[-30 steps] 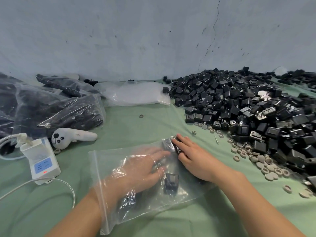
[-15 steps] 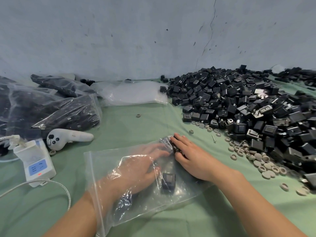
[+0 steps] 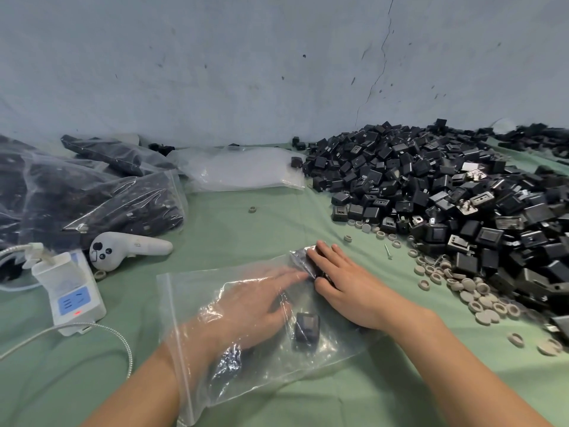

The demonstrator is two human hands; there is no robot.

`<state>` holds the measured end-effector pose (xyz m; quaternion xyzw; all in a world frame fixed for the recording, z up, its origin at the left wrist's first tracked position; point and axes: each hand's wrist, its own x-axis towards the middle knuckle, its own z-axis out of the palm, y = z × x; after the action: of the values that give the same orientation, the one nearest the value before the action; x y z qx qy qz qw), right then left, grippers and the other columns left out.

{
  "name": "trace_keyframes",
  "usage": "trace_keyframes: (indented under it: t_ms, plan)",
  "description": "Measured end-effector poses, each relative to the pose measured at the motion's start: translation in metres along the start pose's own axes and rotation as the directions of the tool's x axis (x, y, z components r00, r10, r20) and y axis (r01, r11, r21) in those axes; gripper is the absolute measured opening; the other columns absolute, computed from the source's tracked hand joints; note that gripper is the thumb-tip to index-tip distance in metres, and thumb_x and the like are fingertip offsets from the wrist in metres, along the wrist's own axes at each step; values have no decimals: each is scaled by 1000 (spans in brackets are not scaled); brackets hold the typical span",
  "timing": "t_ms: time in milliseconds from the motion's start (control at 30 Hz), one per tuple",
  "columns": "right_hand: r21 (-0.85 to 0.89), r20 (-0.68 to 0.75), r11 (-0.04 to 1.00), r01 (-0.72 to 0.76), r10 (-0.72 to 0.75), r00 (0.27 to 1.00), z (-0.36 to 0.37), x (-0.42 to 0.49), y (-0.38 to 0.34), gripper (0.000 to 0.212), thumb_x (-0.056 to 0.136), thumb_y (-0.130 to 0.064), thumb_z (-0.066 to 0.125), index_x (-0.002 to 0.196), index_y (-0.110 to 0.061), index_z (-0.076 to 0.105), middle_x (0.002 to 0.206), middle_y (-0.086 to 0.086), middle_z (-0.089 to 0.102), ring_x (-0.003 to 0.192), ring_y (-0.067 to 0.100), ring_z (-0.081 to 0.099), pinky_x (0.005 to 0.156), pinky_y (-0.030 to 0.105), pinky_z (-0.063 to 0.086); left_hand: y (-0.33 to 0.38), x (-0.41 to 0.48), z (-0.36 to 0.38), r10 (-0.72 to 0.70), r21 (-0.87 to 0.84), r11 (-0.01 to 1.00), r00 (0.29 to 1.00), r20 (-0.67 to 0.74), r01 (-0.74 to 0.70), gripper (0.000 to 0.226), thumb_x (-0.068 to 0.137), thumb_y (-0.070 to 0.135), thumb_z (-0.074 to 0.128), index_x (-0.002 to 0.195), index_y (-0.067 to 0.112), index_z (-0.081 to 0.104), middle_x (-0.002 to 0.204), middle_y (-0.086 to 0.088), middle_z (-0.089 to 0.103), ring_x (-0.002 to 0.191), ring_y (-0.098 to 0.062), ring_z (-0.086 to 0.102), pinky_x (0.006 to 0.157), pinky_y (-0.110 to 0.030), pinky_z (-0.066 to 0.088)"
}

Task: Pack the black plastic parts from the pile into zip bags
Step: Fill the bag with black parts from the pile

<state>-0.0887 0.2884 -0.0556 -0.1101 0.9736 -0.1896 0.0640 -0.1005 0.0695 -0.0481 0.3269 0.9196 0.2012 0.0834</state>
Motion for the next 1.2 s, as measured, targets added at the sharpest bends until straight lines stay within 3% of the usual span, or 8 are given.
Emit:
trace_keyframes:
  t_ms: [133,233,300,400,600,833,967,1200]
  plan:
    - [-78,-53,995,68,-72,996,0,0,-7,55,104,-42,22,156,-44,8,164,-18,-10,150,8,-18,124,38,-5,2,-1,0,-19,-42,999,1000,-10,19,51,93,49,39,139,61,20,149,32,37,133,-7,46,110,-38,38]
    - [-88,4,993,77,-77,997,0,3,-11,52,106,-41,18,157,-43,8,165,-17,-7,151,8,-15,125,38,-3,4,-3,-3,-19,-160,987,996,-88,5,37,101,39,49,137,48,46,140,36,43,128,9,44,111,-21,32]
    - [-88,25,994,69,-67,997,1,3,-11,51,107,-41,17,157,-43,7,166,-16,-6,151,8,-15,124,34,-3,2,-6,-7,-41,-265,964,992,-122,7,30,101,27,54,127,40,56,127,38,46,104,29,45,92,1,33]
    - [-69,28,995,67,-65,997,-1,3,-11,50,107,-43,15,157,-43,8,165,-17,-6,151,7,-15,122,29,-4,-5,-16,-12,-195,-421,898,973,-121,127,26,97,26,62,117,42,62,109,30,57,77,29,50,73,5,36]
    - [-22,45,998,61,-60,997,-3,2,-12,50,107,-44,14,157,-42,10,165,-17,-6,150,5,-15,119,26,-4,-6,-27,-4,-71,-237,970,995,-63,54,32,86,39,73,115,44,61,112,26,56,104,15,49,92,-5,32]
    - [11,44,999,51,-51,998,-3,3,-12,50,107,-43,15,157,-41,13,166,-17,-3,151,6,-14,124,32,0,7,-10,-10,-84,-258,961,994,67,99,47,72,46,85,101,62,53,97,23,55,94,25,45,76,5,31]
    - [60,41,997,39,-42,998,-5,5,-14,49,108,-41,16,157,-39,18,166,-16,1,152,7,-10,125,36,1,21,-6,-10,1,-235,972,997,75,17,30,85,41,73,114,45,65,96,40,59,95,20,53,80,1,38]
    - [204,-215,978,-38,83,973,-17,4,0,51,107,-24,29,157,-27,23,165,-9,18,152,9,10,122,27,5,15,-1,-10,47,-245,968,999,-14,-49,33,96,22,62,127,24,55,102,31,53,91,28,47,79,4,31]
